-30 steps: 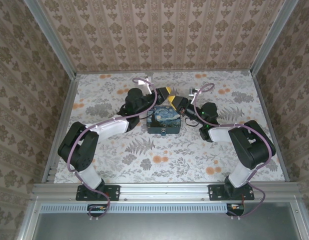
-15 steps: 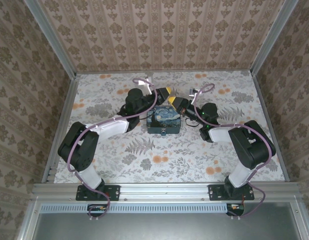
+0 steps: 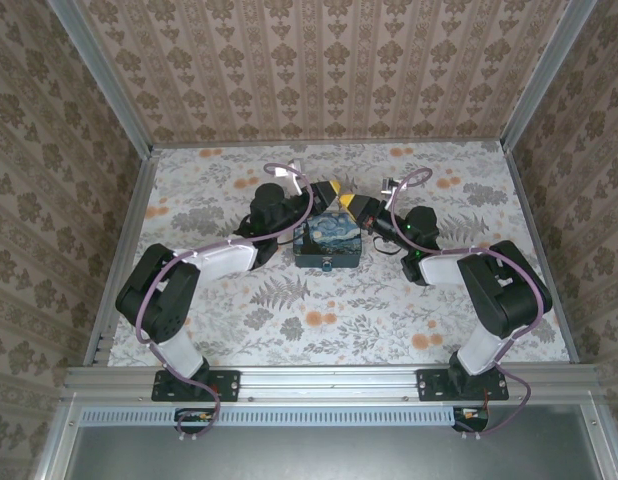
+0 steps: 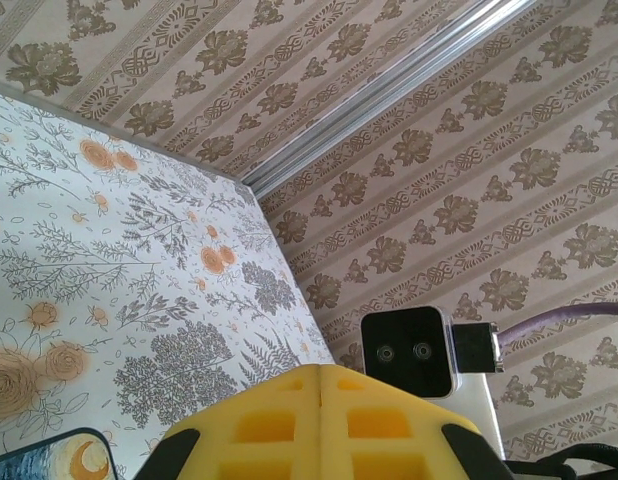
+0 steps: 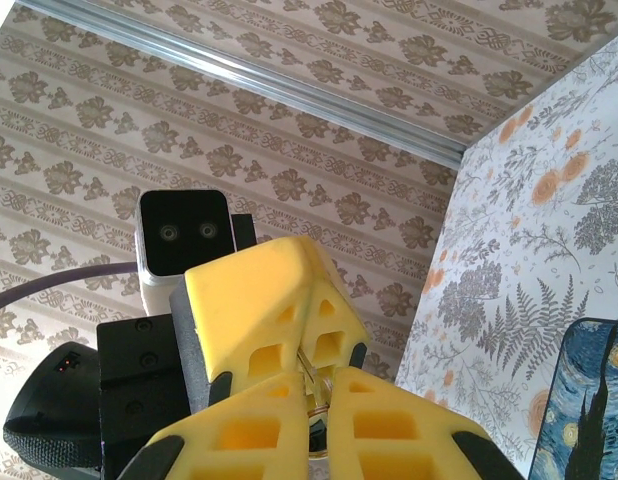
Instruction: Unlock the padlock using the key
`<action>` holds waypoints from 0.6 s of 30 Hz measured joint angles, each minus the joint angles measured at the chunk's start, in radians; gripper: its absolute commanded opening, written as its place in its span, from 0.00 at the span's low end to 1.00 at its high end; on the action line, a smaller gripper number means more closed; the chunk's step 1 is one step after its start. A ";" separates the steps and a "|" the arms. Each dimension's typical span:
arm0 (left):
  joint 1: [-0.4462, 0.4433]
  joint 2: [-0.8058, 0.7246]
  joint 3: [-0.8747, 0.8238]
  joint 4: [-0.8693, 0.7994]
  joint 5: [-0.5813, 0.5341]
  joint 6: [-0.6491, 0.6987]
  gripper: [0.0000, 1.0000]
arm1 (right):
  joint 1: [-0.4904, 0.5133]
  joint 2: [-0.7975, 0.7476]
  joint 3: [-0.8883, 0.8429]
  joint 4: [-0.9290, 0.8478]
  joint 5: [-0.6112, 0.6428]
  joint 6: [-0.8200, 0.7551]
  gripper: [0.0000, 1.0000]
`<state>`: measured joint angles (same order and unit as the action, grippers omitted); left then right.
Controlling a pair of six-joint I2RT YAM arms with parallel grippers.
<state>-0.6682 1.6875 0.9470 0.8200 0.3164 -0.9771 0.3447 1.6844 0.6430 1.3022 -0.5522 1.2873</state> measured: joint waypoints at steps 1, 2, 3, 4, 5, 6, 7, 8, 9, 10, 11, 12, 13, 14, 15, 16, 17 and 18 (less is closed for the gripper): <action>0.000 0.000 0.000 0.002 0.000 0.000 0.00 | 0.000 0.000 0.000 0.000 0.000 0.000 0.00; 0.000 0.000 0.000 0.003 0.000 0.000 0.00 | 0.000 0.000 0.000 0.000 0.000 0.000 0.00; 0.000 0.000 0.000 0.003 0.000 0.000 0.00 | 0.000 0.000 0.000 0.000 -0.001 0.000 0.00; 0.000 0.000 0.000 0.003 0.000 -0.001 0.00 | 0.000 0.000 0.000 0.000 -0.002 0.000 0.00; 0.000 0.000 0.000 0.004 0.000 -0.003 0.00 | 0.000 0.000 0.000 0.000 -0.006 -0.001 0.00; 0.000 0.000 0.000 0.004 0.000 -0.004 0.00 | 0.000 0.000 0.000 0.000 -0.010 -0.001 0.00; 0.000 0.000 0.000 0.004 0.000 -0.005 0.00 | 0.000 0.000 0.000 0.000 -0.013 -0.001 0.03; 0.000 0.000 0.000 0.004 0.000 -0.007 0.00 | 0.000 0.000 0.000 0.000 -0.019 -0.001 0.05; 0.000 0.000 0.000 0.004 0.000 -0.008 0.00 | -0.002 0.000 0.000 0.000 -0.024 -0.001 0.05; -0.001 0.000 0.000 0.004 0.000 -0.008 0.00 | -0.002 0.000 0.000 0.000 -0.028 -0.001 0.05; -0.002 0.000 0.000 0.004 0.000 -0.010 0.00 | -0.002 0.000 0.001 0.000 -0.032 -0.001 0.06; -0.004 0.000 0.000 0.005 -0.001 -0.011 0.00 | -0.003 0.000 0.001 0.000 -0.033 -0.001 0.08; -0.004 0.000 0.000 0.005 -0.002 -0.011 0.00 | -0.003 0.000 0.001 0.000 -0.035 0.000 0.13; -0.005 0.000 0.000 0.005 -0.002 -0.011 0.00 | -0.004 0.000 0.002 0.000 -0.036 0.001 0.14; -0.005 0.000 0.000 0.006 -0.002 -0.011 0.00 | -0.004 0.000 0.002 -0.002 -0.039 0.000 0.15; -0.006 0.000 0.000 0.010 -0.002 -0.012 0.00 | -0.004 0.000 0.003 -0.003 -0.039 0.000 0.15; -0.006 0.000 0.000 0.012 -0.002 -0.011 0.00 | -0.004 0.000 0.004 -0.004 -0.040 0.000 0.15; -0.006 0.000 0.000 0.014 -0.002 -0.012 0.00 | -0.004 0.000 0.005 -0.003 -0.042 0.000 0.14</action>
<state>-0.6739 1.6875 0.9470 0.8341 0.3141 -0.9890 0.3408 1.6844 0.6483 1.2987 -0.5941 1.2869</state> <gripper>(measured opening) 0.043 0.148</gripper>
